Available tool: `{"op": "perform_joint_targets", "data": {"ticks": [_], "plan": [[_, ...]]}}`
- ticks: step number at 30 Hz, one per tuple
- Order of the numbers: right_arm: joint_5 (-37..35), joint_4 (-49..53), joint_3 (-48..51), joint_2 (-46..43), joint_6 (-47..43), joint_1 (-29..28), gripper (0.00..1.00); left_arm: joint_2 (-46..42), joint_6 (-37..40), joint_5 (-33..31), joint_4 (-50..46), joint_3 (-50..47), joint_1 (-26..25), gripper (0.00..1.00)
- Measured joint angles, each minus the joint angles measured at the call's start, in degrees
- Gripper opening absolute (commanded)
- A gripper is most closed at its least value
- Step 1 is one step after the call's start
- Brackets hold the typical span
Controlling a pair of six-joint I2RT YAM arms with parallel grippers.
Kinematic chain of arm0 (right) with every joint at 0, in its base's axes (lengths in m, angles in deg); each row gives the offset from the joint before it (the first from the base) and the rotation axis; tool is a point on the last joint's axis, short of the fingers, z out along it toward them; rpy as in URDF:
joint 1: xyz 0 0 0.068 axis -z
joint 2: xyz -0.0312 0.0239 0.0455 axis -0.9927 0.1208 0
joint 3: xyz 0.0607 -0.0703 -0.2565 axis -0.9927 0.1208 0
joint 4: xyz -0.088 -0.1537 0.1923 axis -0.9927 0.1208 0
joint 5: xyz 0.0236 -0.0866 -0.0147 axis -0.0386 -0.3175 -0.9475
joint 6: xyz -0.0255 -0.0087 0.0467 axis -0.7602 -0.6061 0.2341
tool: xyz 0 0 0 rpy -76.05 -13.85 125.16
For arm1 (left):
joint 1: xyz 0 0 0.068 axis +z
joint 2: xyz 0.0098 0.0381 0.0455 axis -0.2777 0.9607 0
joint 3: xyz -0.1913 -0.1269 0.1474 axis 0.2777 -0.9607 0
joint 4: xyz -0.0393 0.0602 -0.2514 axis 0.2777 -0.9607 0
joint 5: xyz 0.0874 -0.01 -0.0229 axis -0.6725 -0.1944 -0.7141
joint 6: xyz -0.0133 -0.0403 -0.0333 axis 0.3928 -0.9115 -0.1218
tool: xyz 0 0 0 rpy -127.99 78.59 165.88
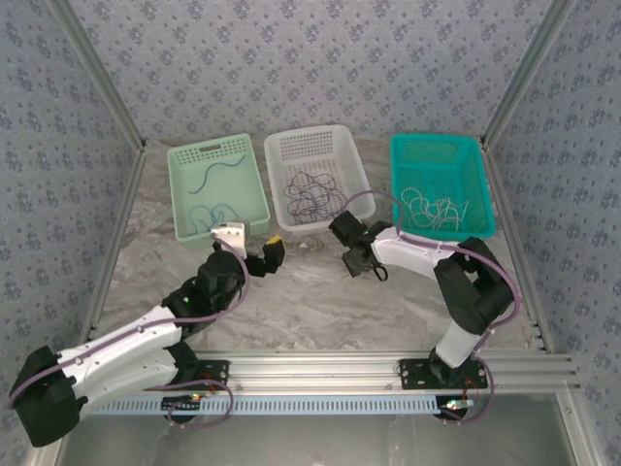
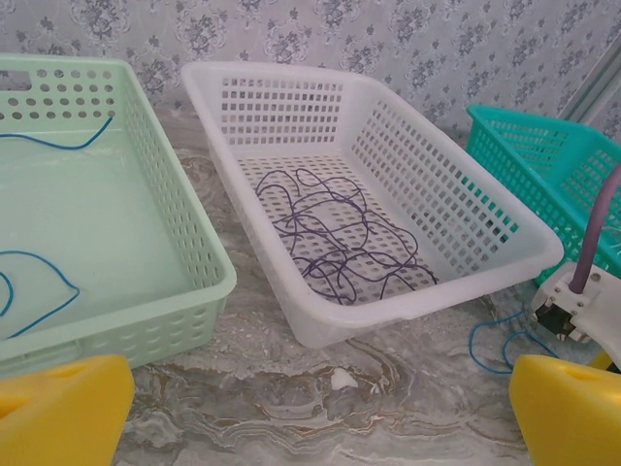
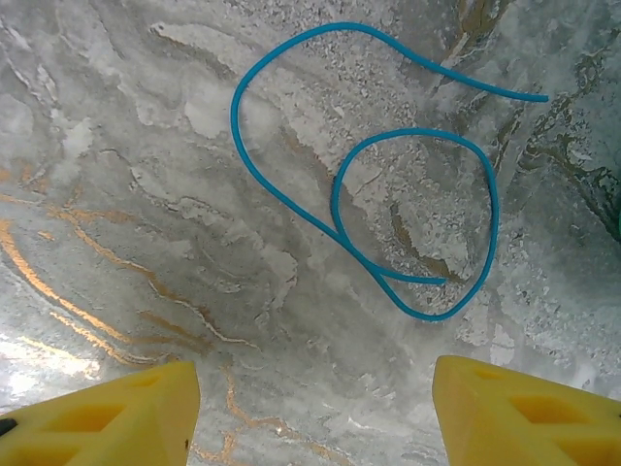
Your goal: Untangle the cables
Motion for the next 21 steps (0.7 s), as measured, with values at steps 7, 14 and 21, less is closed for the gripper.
{"op": "perform_joint_targets", "data": {"ticks": [7,14,21], "plan": [[-2.0,0.7,-2.9,4.5,-0.2,0.3,0.69,-2.0,-0.4,0.0,-0.2,-1.1,0.1,0.99],[-1.9,0.2,-3.2,5.2,-0.7,0.7,0.67,-4.4,-1.1,-0.2,-0.3,-2.5,0.1,0.99],[-0.5,0.0,-4.0,6.1,-1.9,0.7,0.56,-4.9,-1.5,-0.2,-0.7,-2.7,0.1,0.99]]}}
